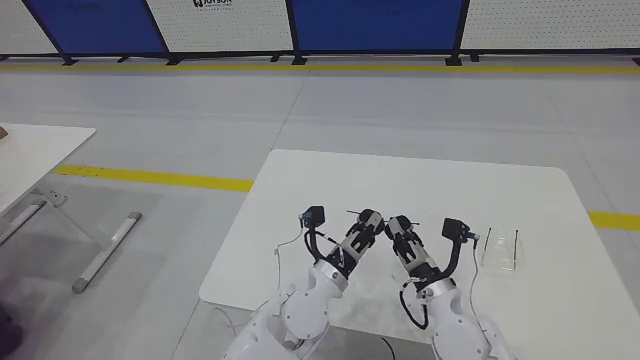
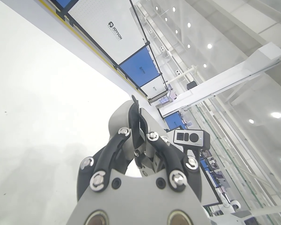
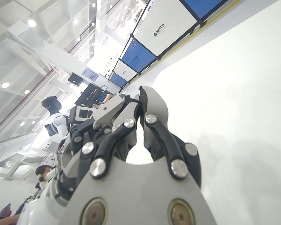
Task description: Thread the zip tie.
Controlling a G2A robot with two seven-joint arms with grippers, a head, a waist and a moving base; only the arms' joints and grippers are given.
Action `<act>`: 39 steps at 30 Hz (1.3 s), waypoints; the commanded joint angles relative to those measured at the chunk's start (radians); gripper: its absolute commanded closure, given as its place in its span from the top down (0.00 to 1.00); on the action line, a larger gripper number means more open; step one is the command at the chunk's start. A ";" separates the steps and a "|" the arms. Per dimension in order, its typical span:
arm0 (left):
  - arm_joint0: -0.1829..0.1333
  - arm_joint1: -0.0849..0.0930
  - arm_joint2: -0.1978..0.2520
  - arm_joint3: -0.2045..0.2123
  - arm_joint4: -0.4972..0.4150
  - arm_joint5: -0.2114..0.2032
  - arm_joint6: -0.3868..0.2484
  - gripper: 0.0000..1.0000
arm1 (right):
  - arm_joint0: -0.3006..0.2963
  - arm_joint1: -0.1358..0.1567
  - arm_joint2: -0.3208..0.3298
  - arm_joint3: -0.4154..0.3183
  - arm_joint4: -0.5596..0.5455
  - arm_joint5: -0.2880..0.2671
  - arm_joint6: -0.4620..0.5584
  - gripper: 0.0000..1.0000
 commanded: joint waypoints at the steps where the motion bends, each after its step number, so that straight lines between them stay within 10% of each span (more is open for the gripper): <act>1: 0.001 0.001 -0.001 0.002 0.007 0.003 0.000 0.00 | 0.000 0.001 0.001 -0.001 -0.001 0.001 -0.002 0.00; 23: -0.007 0.003 0.005 0.010 0.012 0.011 0.010 0.00 | 0.010 0.005 0.000 0.012 0.041 -0.003 0.026 0.00; 28: -0.008 0.003 0.006 0.013 0.014 0.013 0.014 0.00 | 0.008 0.007 0.002 0.005 0.043 -0.002 0.014 0.75; 39: -0.009 0.003 0.008 0.019 0.020 0.016 0.034 0.00 | -0.014 0.011 -0.003 -0.010 0.007 -0.011 -0.046 0.41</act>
